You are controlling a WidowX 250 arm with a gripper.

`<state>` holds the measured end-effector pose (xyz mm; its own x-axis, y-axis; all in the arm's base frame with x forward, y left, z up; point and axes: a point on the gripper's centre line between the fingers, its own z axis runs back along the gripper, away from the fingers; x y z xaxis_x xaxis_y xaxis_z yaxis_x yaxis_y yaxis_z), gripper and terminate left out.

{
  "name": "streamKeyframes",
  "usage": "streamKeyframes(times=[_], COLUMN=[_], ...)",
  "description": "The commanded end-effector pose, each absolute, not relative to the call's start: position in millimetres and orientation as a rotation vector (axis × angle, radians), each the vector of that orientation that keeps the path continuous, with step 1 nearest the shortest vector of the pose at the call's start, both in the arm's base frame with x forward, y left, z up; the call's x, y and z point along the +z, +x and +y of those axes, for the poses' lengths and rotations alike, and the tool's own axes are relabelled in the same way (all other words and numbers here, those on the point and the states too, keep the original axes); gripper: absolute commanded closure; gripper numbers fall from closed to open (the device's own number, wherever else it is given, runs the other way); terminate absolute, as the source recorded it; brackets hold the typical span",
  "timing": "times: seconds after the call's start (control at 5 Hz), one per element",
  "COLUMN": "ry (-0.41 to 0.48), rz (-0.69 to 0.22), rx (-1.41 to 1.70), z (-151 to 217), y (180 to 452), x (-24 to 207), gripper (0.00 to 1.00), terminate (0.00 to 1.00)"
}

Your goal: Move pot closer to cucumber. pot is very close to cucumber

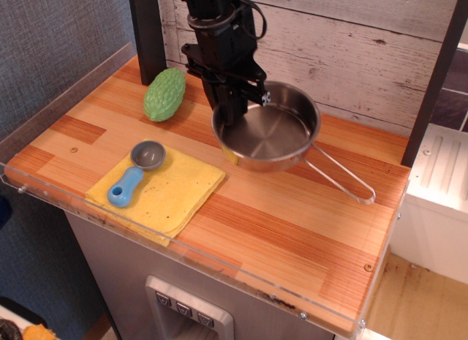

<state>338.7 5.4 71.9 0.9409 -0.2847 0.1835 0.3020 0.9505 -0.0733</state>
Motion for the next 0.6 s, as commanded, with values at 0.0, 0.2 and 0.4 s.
streamKeyframes(times=[0.0, 0.2, 0.4], ry=[-0.055, -0.031, -0.021], rz=[-0.234, -0.211, -0.194], rx=[-0.130, -0.103, -0.095], z=[53.2, 62.8, 69.5], y=[387.1, 395.6, 399.8], x=[69.7, 59.5, 49.0], gripper=[1.00, 1.00, 1.00], terminate=[0.00, 0.00, 0.00])
